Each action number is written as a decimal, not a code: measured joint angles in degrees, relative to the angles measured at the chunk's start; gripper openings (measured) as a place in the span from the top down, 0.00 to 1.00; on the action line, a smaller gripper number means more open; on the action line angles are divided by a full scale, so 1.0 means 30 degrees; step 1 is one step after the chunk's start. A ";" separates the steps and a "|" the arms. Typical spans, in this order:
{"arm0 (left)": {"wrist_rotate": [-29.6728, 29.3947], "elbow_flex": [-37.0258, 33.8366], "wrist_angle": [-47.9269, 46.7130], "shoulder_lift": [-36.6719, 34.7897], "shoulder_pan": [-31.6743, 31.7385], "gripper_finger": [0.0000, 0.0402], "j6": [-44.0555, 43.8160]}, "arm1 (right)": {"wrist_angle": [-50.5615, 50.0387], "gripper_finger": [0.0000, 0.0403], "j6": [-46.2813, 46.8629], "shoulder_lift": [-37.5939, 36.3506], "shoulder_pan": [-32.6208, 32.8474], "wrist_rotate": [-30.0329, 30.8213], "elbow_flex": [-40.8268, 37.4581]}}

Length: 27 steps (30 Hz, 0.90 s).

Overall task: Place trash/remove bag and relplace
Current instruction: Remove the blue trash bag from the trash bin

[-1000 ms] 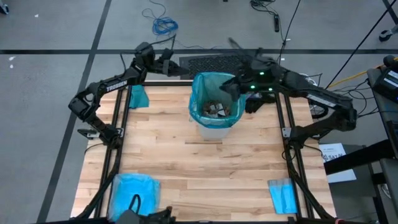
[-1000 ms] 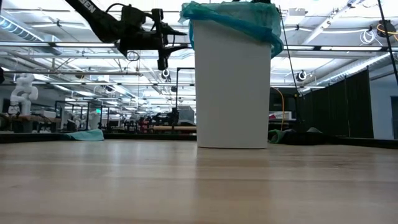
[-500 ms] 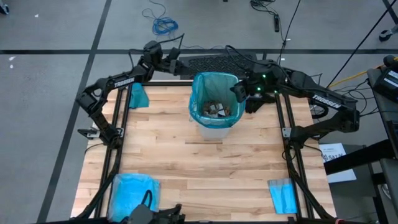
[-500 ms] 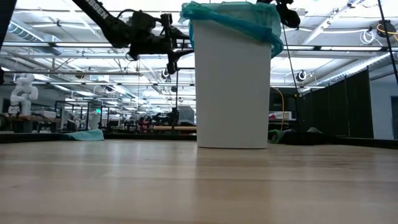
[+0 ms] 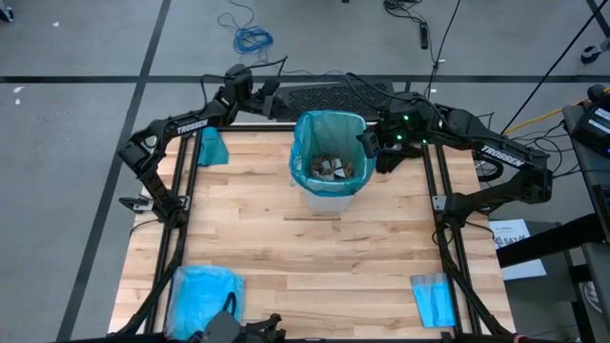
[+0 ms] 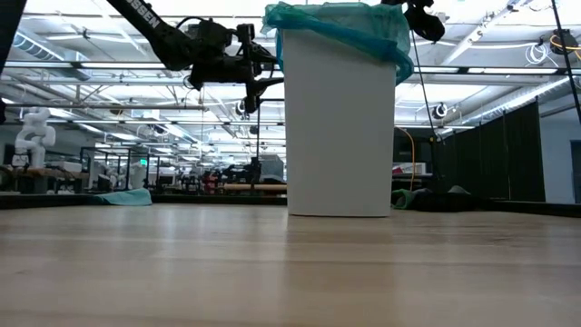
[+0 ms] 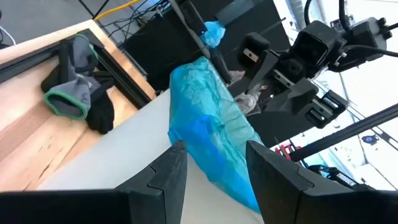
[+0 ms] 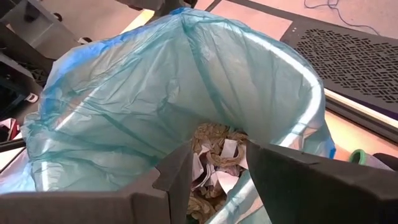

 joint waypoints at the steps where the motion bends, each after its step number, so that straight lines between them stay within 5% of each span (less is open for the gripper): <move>1: -0.0016 0.0000 0.0017 0.0000 -0.0077 0.60 0.0039 | -0.0020 0.64 0.0000 0.0001 -0.0003 0.0000 0.0000; 8: -0.1159 0.0000 0.0063 0.0000 -0.0288 0.63 0.0137 | -0.0081 0.64 0.0018 0.0007 -0.0003 0.0036 0.0000; 20: -0.1721 -0.0007 0.0201 0.0000 -0.0789 0.97 0.0619 | -0.0245 0.64 0.0022 0.0015 -0.0003 0.0073 0.0000; 27: -0.1914 0.1029 0.0090 -0.0154 -0.0562 1.00 0.0474 | -0.0474 0.64 0.0015 0.0015 -0.0003 0.0066 0.0000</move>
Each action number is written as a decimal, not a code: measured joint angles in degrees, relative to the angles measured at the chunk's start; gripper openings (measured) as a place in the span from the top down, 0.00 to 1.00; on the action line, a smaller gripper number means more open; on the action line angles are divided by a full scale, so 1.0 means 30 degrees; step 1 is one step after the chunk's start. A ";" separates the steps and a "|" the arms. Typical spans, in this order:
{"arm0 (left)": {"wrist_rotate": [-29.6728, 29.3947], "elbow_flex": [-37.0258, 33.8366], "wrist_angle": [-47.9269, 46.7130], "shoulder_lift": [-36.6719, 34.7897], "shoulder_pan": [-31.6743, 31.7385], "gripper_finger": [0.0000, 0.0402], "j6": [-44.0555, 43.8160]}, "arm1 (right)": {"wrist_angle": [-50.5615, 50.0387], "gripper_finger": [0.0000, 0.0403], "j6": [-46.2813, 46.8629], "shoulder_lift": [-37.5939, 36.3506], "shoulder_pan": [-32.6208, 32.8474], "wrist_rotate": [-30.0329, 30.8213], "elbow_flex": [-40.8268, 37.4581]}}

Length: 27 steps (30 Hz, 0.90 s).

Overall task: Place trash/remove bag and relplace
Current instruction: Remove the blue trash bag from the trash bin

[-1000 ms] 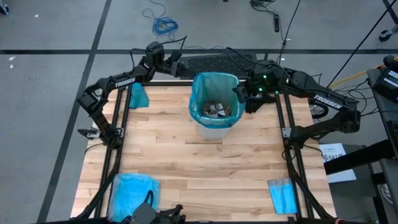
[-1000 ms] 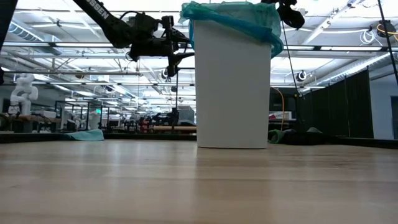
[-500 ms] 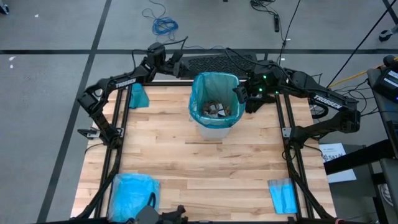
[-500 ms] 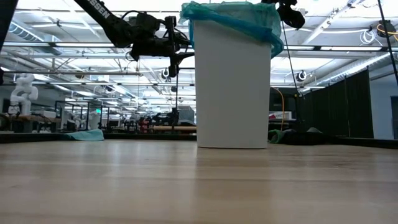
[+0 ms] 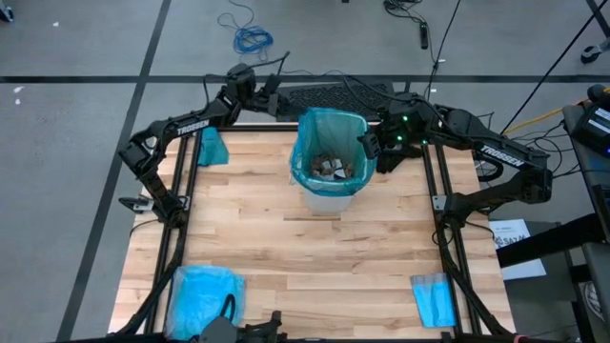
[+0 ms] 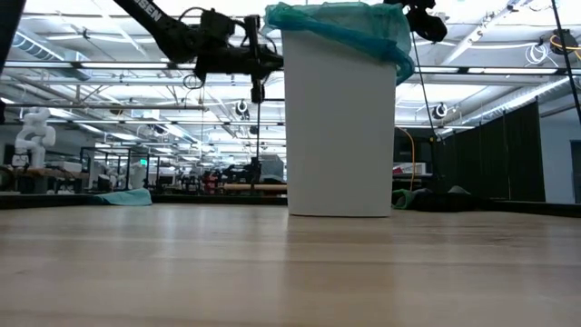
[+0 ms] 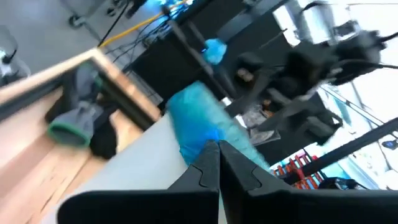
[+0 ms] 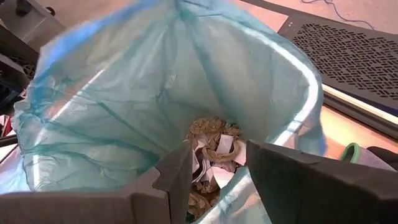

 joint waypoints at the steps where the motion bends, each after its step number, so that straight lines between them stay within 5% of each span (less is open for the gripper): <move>1: 0.0281 0.0297 0.0024 -0.0114 0.0070 1.00 -0.0007 | 0.0006 0.64 -0.0014 0.0000 0.0000 0.0000 0.0000; 11: 0.2514 0.1704 -0.0348 -0.0719 0.0116 1.00 -0.0516 | 0.2001 0.64 -0.0317 -0.1393 -0.0057 0.0459 -0.1734; 21: 0.3271 0.1674 -0.3961 -0.1639 0.0245 1.00 0.1071 | 0.9807 0.64 0.6524 -0.9406 -0.0661 -0.0452 -1.2322; 27: 0.3435 0.1674 -0.4130 -0.1877 0.0409 1.00 0.1056 | 1.6866 0.64 1.0132 -1.1568 -0.0608 -0.1299 -1.8199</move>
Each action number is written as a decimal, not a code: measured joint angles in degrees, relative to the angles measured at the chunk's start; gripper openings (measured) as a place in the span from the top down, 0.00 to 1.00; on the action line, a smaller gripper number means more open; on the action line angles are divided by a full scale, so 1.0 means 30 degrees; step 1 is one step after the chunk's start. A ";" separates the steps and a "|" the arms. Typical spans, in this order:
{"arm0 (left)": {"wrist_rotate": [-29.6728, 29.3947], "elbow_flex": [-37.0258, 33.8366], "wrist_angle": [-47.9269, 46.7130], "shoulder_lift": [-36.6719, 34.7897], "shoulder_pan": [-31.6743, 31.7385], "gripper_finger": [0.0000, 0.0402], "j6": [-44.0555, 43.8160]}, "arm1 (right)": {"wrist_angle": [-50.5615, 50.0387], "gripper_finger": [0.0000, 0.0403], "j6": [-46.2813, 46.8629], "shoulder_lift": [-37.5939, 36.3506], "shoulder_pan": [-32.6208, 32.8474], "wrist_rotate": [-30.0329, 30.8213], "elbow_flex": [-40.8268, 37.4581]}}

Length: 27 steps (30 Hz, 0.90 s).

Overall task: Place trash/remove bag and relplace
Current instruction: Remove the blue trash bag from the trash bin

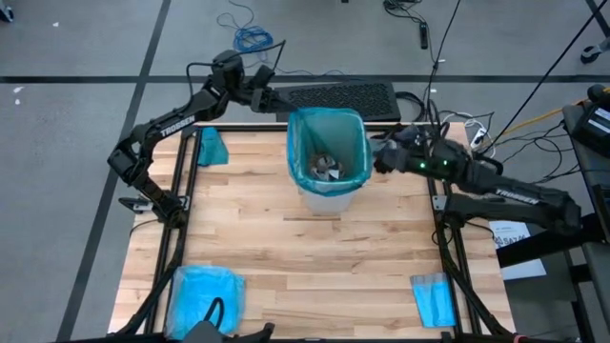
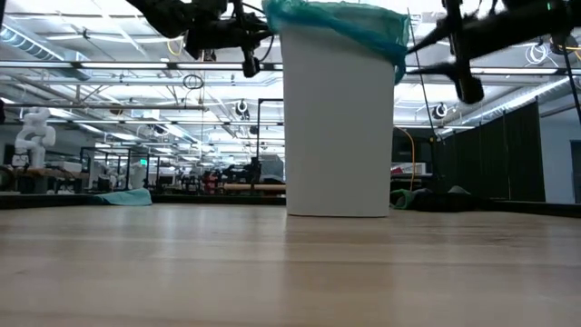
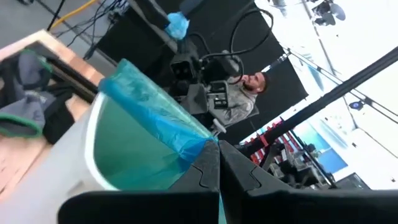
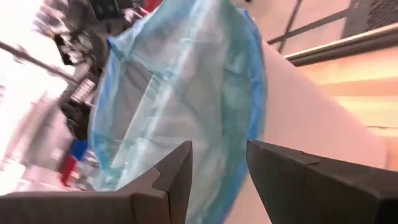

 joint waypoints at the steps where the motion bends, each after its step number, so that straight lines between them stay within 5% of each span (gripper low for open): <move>1: 0.0000 0.0000 -0.0229 0.0028 0.0049 1.00 0.0000 | 0.1293 0.64 0.0458 -0.0140 -0.0017 0.0058 -0.0905; 11: -0.1420 -0.0015 -0.3347 0.0138 0.0161 1.00 0.2103 | 1.4556 0.64 0.5706 -0.0325 -0.0011 0.1320 -0.9106; 27: -0.2917 -0.0015 -0.3949 0.0138 0.0123 1.00 0.1946 | 1.5388 0.64 0.5815 0.0200 -0.0012 0.0585 -0.9002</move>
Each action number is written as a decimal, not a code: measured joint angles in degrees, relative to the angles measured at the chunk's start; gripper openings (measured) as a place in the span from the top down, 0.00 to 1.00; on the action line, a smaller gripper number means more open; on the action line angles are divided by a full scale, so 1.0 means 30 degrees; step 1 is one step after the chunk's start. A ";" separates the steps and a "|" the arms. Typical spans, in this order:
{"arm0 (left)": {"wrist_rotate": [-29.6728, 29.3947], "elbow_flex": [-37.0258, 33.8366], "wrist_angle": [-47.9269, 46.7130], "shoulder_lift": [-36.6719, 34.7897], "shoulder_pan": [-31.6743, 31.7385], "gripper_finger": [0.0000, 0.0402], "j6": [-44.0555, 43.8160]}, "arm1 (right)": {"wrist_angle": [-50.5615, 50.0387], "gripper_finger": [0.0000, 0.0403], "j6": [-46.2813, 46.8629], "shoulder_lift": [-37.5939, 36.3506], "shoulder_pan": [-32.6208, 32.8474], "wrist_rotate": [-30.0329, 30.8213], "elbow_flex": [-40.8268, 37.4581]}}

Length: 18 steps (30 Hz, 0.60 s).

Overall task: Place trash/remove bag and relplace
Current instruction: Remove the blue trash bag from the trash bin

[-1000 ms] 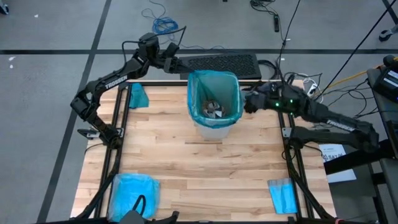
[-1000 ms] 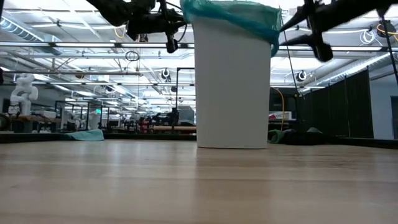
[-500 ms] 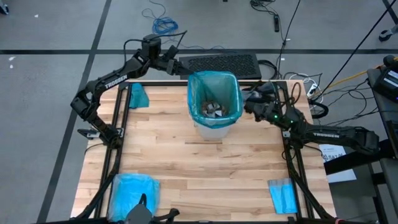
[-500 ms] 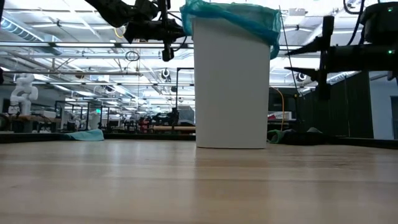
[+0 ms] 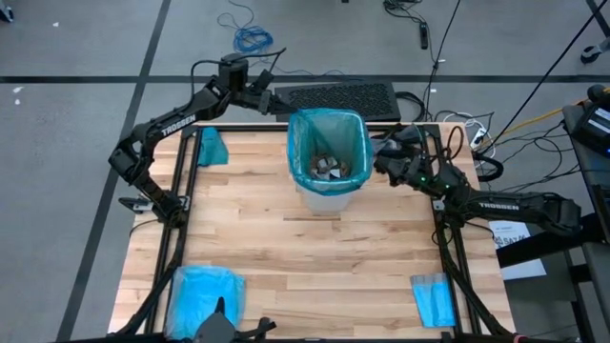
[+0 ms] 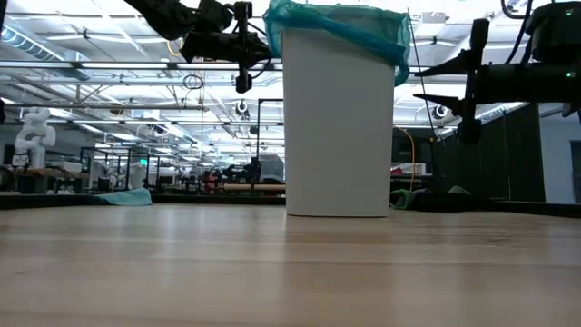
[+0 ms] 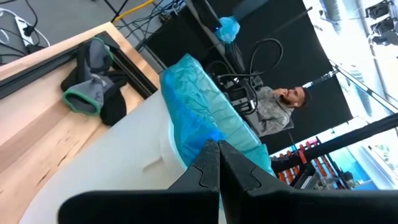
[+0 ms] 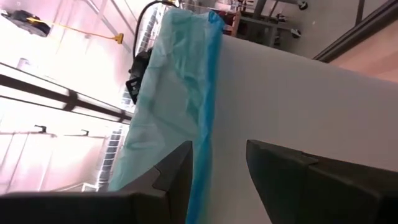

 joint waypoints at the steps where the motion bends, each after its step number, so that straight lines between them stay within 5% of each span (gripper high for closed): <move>1: -0.0041 0.0000 0.0007 0.0000 0.0000 1.00 -0.0005 | 0.0047 0.64 0.0001 0.0082 -0.0007 0.0006 0.0003; 18: -0.0201 0.0000 0.0311 0.0000 -0.0466 1.00 0.0082 | -0.0569 0.65 -0.1051 0.3016 0.0489 -0.0342 0.2612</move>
